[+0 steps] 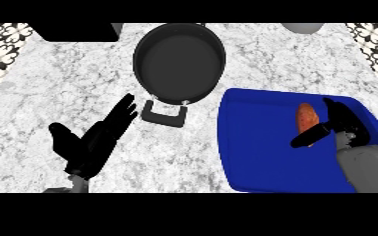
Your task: Pick the sweet potato from the tray and place it in the pot
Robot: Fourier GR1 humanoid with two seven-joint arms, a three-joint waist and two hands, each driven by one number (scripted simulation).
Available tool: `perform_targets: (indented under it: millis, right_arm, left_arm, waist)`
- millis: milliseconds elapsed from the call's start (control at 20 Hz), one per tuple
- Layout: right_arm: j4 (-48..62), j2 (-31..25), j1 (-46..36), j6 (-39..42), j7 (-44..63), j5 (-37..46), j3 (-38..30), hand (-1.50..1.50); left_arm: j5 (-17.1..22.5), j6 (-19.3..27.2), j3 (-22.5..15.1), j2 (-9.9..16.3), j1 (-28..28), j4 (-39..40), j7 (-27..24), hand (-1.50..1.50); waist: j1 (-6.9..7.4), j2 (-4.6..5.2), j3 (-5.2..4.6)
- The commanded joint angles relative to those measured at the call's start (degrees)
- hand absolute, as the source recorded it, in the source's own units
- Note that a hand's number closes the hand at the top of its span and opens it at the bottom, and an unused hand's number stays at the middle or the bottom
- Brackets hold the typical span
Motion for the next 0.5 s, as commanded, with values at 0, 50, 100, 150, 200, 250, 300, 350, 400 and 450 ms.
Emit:
perform_targets:
  millis: [0,50,100,150,200,250,300,350,400,450]
  right_arm:
    - [-0.06,0.31,0.7,3.2,4.51,0.66,-1.43,-1.5]
    - [0.16,0.99,2.17,1.62,2.07,1.7,-2.27,-1.5]
    - [1.36,0.84,2.7,1.44,0.65,1.86,-2.76,-1.5]
    - [6.78,5.11,-1.7,-1.18,1.3,4.95,-0.37,-1.5]
    - [4.5,3.75,1.74,-0.03,-0.41,4.43,-1.69,-1.5]
    - [1.74,1.57,0.3,3.53,1.22,2.71,-4.89,-1.5]
    - [-1.91,2.77,0.51,4.22,4.26,2.88,-3.93,-1.5]
    - [2.9,3.27,1.19,1.59,-0.42,3.09,-5.53,1.5]
    - [9.3,5.36,-4.85,1.92,-1.98,3.7,-5.04,1.5]
    - [4.82,5.94,0.66,0.9,-6.71,2.58,-4.37,1.5]
  left_arm:
    - [-0.6,1.19,0.51,-0.82,-0.55,-2.13,3.43,0.0]
    - [-0.5,-1.38,2.22,-0.75,-1.11,1.95,-0.72,0.0]
    - [-1.15,-0.73,1.6,-2.18,-3.46,4.56,-0.14,0.0]
    - [-2.33,-0.37,-0.12,-1.67,1.1,-0.39,-0.11,0.0]
    - [0.64,-3.21,3.99,0.58,0.58,0.3,-0.21,0.0]
    - [-0.01,-2.58,3.68,-0.32,0.63,-0.18,1.08,0.0]
    - [-2.23,-1.37,0.35,-2.86,2.82,-1.11,-0.63,0.0]
    - [0.62,-2.7,3.4,-0.56,0.44,-3.36,3.5,0.0]
    - [0.6,-3.59,3.97,-0.42,1.16,-1.36,2.19,0.0]
    - [-0.84,-2.72,2.22,-2.22,1.15,-0.9,1.05,0.0]
  waist:
    - [-0.13,0.0,0.03]
    - [-0.21,0.03,0.03]
    - [-0.3,0.06,0.03]
    - [0.23,0.08,0.04]
    - [-0.01,0.04,0.03]
    - [-0.09,0.01,0.03]
    - [-0.11,-0.02,0.02]
    - [-0.06,0.02,0.04]
    - [0.23,0.09,0.04]
    - [-0.05,0.05,0.04]
